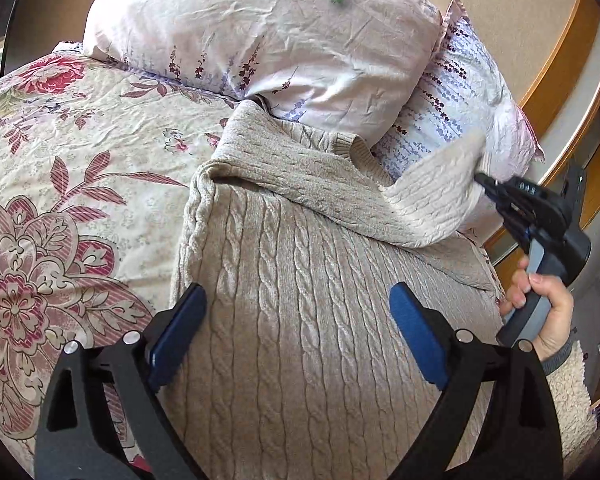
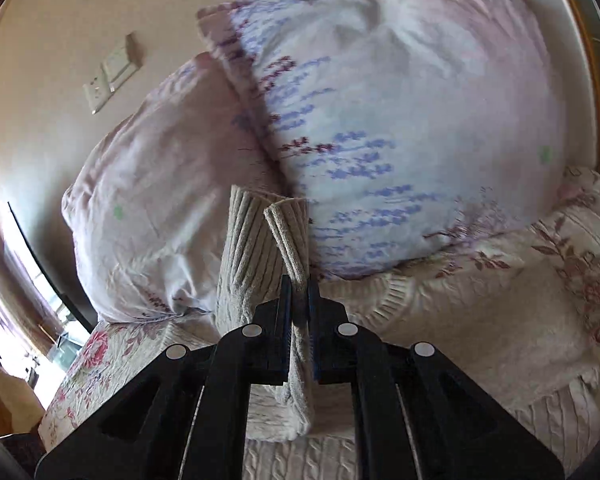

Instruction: Fold small clothes

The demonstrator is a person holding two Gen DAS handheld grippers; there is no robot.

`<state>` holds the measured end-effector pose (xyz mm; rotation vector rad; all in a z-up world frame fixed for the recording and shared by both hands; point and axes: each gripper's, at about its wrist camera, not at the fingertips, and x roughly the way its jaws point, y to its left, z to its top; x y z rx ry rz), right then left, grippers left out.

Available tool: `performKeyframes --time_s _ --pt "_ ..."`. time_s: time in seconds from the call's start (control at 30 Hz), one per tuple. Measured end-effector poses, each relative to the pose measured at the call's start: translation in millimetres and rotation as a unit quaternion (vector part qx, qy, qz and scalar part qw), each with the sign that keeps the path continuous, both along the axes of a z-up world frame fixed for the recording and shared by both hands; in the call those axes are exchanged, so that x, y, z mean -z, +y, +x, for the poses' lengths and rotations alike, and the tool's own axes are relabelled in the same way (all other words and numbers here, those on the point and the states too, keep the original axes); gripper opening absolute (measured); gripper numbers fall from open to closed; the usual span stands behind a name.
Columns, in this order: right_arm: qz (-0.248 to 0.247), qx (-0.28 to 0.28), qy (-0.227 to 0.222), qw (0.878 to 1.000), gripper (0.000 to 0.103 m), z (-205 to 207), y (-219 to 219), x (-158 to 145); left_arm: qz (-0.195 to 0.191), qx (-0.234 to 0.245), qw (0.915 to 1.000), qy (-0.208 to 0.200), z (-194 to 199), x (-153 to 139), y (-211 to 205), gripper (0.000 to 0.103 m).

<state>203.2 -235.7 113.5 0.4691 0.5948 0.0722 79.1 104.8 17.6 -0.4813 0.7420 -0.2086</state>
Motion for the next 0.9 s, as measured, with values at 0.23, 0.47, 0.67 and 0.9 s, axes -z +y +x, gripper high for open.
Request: performKeyframes --time_s 0.23,0.47,0.67,0.9 --pt "0.143 0.036 0.119 0.982 0.008 -11 -57 79 0.004 0.0 1.0 0.001 0 1 -1 0.093" --pt "0.241 0.039 0.131 0.961 0.019 -9 -74 92 0.008 0.002 1.0 0.002 1 1 -2 0.094" --pt "0.267 0.07 0.139 0.951 0.019 -5 -93 101 0.005 0.004 1.0 0.002 2 2 -1 0.095" --pt "0.176 0.044 0.124 0.975 0.008 28 -77 74 0.003 0.006 1.0 0.001 3 3 -1 0.096"
